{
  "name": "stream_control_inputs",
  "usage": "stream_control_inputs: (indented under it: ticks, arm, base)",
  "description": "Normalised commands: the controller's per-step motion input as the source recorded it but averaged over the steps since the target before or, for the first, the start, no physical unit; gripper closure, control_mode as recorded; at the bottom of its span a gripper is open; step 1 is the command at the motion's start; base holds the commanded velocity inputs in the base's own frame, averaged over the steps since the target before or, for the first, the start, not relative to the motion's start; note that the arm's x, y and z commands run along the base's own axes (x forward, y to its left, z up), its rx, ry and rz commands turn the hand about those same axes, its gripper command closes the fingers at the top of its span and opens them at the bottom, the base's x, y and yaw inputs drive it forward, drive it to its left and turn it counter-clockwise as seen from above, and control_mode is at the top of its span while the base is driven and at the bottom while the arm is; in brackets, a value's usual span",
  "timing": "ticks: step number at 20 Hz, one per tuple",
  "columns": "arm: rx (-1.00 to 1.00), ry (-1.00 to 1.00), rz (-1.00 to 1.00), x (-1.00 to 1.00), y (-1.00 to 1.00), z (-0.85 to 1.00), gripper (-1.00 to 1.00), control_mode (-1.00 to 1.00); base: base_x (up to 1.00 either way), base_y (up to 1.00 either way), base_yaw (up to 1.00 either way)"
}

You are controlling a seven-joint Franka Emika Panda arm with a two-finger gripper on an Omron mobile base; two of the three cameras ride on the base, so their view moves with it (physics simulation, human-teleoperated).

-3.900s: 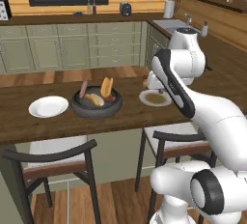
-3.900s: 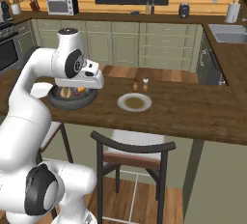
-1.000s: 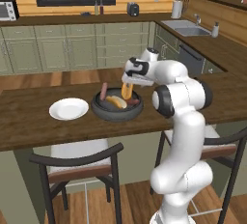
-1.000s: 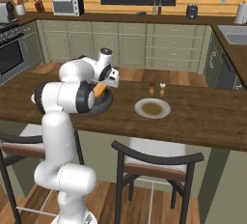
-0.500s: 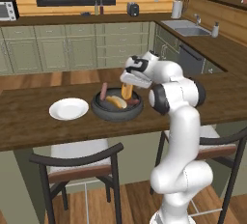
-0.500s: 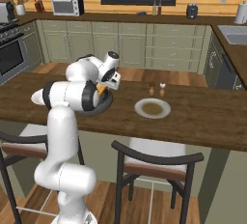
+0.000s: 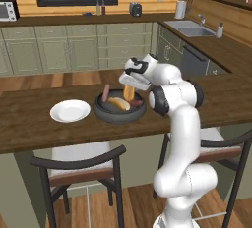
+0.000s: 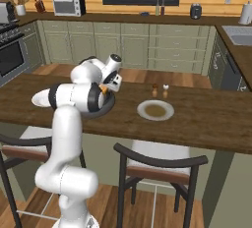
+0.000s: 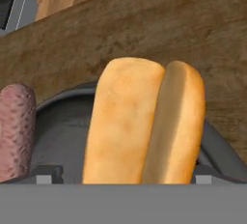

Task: Place one bun and one sausage from the bowl on each plate.

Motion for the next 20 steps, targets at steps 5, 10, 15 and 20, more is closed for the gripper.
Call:
stream_control_inputs:
  ticks: [5, 10, 15, 20]
  arm:
    - [0.0, 0.0, -0.03, 0.04, 0.14, -0.15, 1.0, -1.0]
    - [0.0, 0.0, -0.08, -0.47, -0.24, 0.34, 1.0, -1.0]
    - [0.0, 0.02, -0.22, -0.68, -0.91, 0.63, 1.0, -1.0]
    - [-0.01, 0.04, -0.28, -0.67, -1.0, 0.06, 1.0, -1.0]
  base:
    - [0.0, 0.0, 0.0]
    - [0.0, 0.0, 0.0]
    - [0.0, 0.0, 0.0]
    - [0.0, 0.0, 0.0]
